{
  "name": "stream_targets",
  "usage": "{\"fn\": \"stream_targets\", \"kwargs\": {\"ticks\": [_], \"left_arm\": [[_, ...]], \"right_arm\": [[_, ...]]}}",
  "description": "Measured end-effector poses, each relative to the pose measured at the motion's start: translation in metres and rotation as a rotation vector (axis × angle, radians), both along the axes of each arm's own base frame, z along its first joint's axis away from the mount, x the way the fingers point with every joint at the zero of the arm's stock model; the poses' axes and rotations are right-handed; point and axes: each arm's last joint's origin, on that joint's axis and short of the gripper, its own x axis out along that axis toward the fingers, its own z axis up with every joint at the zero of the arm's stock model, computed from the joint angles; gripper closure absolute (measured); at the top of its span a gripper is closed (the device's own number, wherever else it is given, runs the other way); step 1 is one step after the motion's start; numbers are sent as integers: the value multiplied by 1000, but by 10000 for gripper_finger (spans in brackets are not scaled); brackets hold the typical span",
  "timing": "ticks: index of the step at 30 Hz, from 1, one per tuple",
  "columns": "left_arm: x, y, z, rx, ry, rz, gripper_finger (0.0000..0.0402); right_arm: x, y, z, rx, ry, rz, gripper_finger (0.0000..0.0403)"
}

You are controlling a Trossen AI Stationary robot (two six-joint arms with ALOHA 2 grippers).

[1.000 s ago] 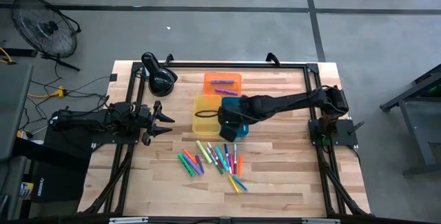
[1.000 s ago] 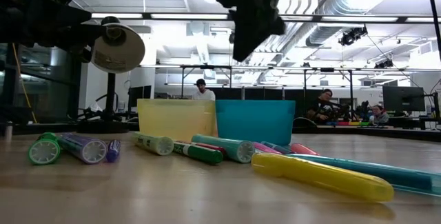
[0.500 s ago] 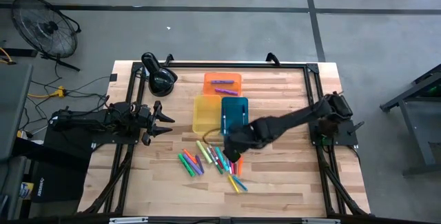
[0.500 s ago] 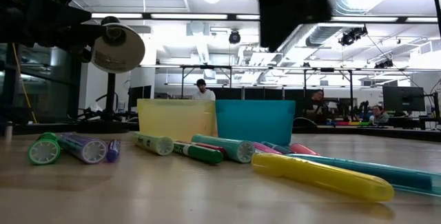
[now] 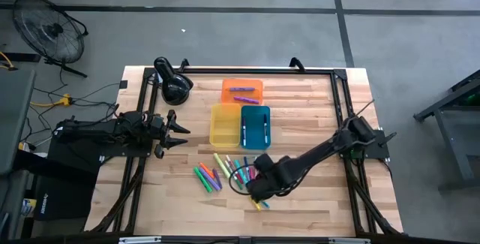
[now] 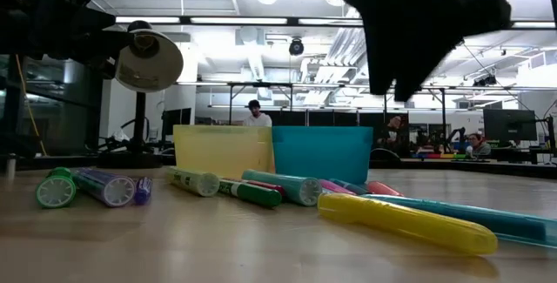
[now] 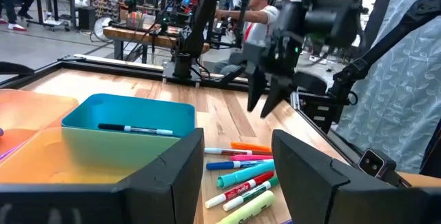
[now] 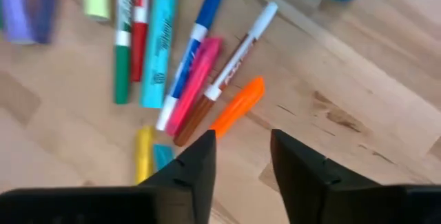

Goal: Pick & Place Markers
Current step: Put the right orange pen into the yellow bin

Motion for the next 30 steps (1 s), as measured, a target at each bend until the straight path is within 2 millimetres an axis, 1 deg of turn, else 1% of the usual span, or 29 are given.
{"fn": "stream_targets", "kwargs": {"ticks": [4,7,12,22,24,30], "left_arm": [[0,0,0,0,0,0,232],[0,0,0,0,0,0,232],[0,0,0,0,0,0,232],[0,0,0,0,0,0,232],[0,0,0,0,0,0,232],[0,0,0,0,0,0,232]], "right_arm": [[4,1,-17,2,45,-30,229],[7,0,-24,-3,52,-65,217],[9,0,-27,-28,13,-130,214],[10,1,-28,-48,-28,-193,213],[10,2,-31,-47,-27,-200,213],[11,7,-49,-7,45,-205,213]]}}
